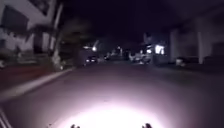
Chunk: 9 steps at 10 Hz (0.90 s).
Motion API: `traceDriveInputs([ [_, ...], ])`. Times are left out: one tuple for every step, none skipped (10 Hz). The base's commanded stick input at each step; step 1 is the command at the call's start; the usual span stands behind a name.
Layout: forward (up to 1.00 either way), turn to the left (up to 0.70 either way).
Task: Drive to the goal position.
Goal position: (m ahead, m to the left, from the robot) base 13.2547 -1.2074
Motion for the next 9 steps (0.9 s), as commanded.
traceDriveInputs([
  [0.85,0.00],
  [0.85,0.00],
  [0.85,0.00],
  [0.85,0.00],
  [0.85,0.00],
  [0.85,0.00],
  [0.85,0.00],
  [0.85,0.00],
  [0.85,0.00],
])
